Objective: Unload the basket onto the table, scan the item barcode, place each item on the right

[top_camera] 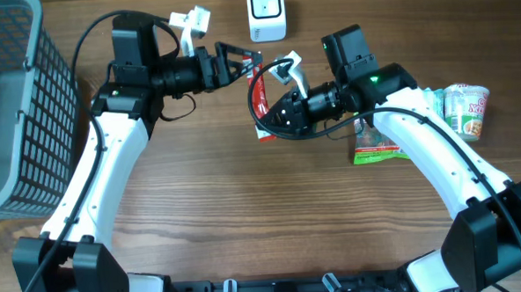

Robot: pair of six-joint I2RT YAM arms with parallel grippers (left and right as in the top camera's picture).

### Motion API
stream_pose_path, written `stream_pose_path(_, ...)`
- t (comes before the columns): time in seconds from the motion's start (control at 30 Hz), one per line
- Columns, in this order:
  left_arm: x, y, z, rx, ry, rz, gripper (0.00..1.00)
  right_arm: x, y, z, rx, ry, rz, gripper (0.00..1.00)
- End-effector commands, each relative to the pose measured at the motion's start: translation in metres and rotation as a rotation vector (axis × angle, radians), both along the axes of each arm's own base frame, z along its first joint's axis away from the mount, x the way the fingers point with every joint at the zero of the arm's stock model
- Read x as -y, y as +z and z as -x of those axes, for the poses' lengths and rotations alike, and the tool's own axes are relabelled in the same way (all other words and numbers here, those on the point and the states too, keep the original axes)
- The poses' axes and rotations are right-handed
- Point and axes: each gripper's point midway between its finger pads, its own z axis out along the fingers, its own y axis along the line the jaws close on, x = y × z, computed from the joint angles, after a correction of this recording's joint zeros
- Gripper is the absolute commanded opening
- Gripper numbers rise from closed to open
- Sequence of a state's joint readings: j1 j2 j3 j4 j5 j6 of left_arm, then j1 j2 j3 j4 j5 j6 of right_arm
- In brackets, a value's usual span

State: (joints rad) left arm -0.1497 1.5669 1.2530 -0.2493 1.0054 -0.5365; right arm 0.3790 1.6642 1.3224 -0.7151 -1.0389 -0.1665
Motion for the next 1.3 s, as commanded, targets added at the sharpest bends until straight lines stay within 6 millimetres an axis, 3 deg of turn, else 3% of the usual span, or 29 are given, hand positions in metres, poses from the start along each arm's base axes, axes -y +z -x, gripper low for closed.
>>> stream_pose_path(0.0, -0.027, -0.024, -0.034, -0.001, 0.237, -0.165, 1.00, 0.015, -0.024, -0.015, 0.066, -0.086, 0.171, 0.04)
stream_pose_path(0.13, -0.059, -0.054, -0.045, -0.070, 0.424, -0.325, 1.00, 0.030, -0.042, -0.025, 0.086, -0.151, 0.301, 0.04)
stream_pose_path(0.27, -0.084, -0.070, -0.048, -0.107, 0.537, -0.438, 1.00, 0.041, -0.042, -0.031, 0.100, -0.189, 0.387, 0.04)
stream_pose_path(0.47, -0.076, -0.068, -0.044, -0.113, 0.495, -0.405, 1.00, 0.042, -0.015, -0.031, 0.141, -0.172, 0.415, 0.04)
stream_pose_path(0.63, -0.083, -0.062, -0.042, -0.116, 0.439, -0.340, 1.00, 0.079, -0.001, -0.035, 0.201, -0.227, 0.646, 0.04)
stream_pose_path(0.73, -0.094, -0.055, -0.043, -0.123, 0.420, -0.274, 1.00, 0.078, 0.019, -0.038, 0.231, -0.236, 0.634, 0.04)
stream_pose_path(0.87, -0.096, -0.040, -0.039, -0.118, 0.347, -0.165, 1.00, 0.089, 0.024, -0.050, 0.300, -0.288, 0.723, 0.04)
stream_pose_path(0.93, -0.114, -0.039, -0.042, -0.126, 0.383, -0.154, 1.00, 0.098, 0.028, -0.063, 0.345, -0.325, 0.814, 0.04)
stream_pose_path(1.1, -0.145, -0.042, -0.048, -0.152, 0.461, -0.139, 1.00, 0.086, 0.050, -0.084, 0.357, -0.323, 0.829, 0.04)
stream_pose_path(1.27, -0.175, -0.049, -0.055, -0.173, 0.563, -0.166, 1.00, 0.075, 0.074, -0.116, 0.394, -0.339, 0.826, 0.04)
